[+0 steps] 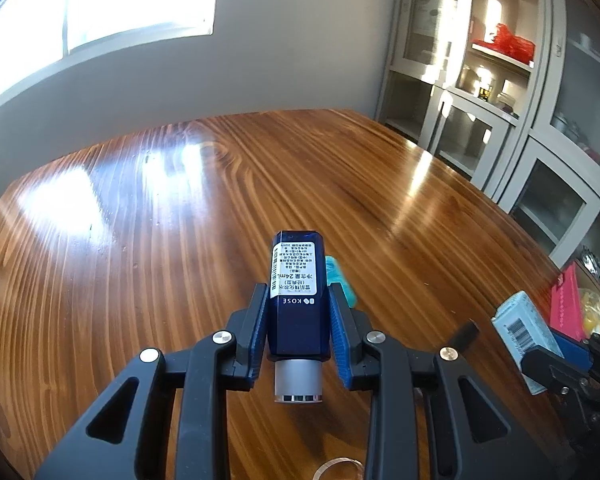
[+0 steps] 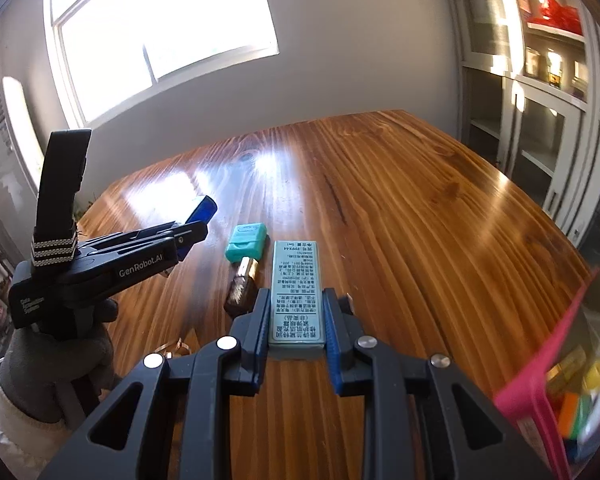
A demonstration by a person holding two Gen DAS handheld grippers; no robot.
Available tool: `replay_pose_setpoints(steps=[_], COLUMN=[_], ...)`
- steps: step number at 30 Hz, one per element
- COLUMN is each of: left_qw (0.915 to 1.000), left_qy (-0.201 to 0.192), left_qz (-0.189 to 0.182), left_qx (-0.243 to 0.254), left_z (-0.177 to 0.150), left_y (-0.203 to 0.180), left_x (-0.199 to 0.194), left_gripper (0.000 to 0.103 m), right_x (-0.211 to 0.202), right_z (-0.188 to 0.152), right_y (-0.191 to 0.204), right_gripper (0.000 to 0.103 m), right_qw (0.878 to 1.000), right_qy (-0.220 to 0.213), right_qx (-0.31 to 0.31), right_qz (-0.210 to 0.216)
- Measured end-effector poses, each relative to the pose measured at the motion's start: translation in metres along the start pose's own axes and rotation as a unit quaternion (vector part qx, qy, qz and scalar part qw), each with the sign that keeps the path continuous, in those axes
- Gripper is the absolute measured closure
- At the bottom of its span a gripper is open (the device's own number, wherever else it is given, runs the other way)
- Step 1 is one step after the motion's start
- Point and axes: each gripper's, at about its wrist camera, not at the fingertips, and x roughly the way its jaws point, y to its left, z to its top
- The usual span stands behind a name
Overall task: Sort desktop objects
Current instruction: 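Carry bottle and pale blue box over the pink box and open both tools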
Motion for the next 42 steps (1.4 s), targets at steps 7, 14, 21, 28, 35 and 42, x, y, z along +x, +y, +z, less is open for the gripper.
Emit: replay_pose_setpoints(steps=[7, 14, 21, 28, 35, 42], left_qw=[0.9996, 0.9980, 0.9960, 0.9935, 0.9904, 0.9852], left_qy=[-0.012, -0.017, -0.011, -0.007, -0.005, -0.001], left_qz=[-0.017, -0.045, -0.058, -0.073, -0.088, -0.110], left_qx=[0.021, 0.040, 0.067, 0.087, 0.107, 0.131], left_z=[-0.010, -0.014, -0.022, -0.026, -0.028, -0.032], left_y=[-0.031, -0.070, -0.109, -0.145, -0.180, -0.220], left_x=[-0.020, -0.036, -0.042, -0.046, -0.048, -0.050], left_gripper=[0.072, 0.072, 0.071, 0.071, 0.071, 0.071], right_x=[-0.048, -0.081, -0.114, -0.142, -0.166, -0.185], right_z=[-0.013, -0.024, -0.038, -0.052, -0.065, -0.082], right_y=[-0.031, -0.064, -0.098, -0.134, -0.165, -0.197], right_gripper=[0.076, 0.076, 0.076, 0.076, 0.076, 0.076], right_qw=[0.999, 0.996, 0.992, 0.986, 0.980, 0.973], right_qy=[-0.030, -0.043, -0.063, -0.074, -0.082, -0.084], right_qx=[0.035, 0.069, 0.093, 0.125, 0.147, 0.174], right_qz=[-0.018, -0.041, -0.062, -0.086, -0.110, -0.129])
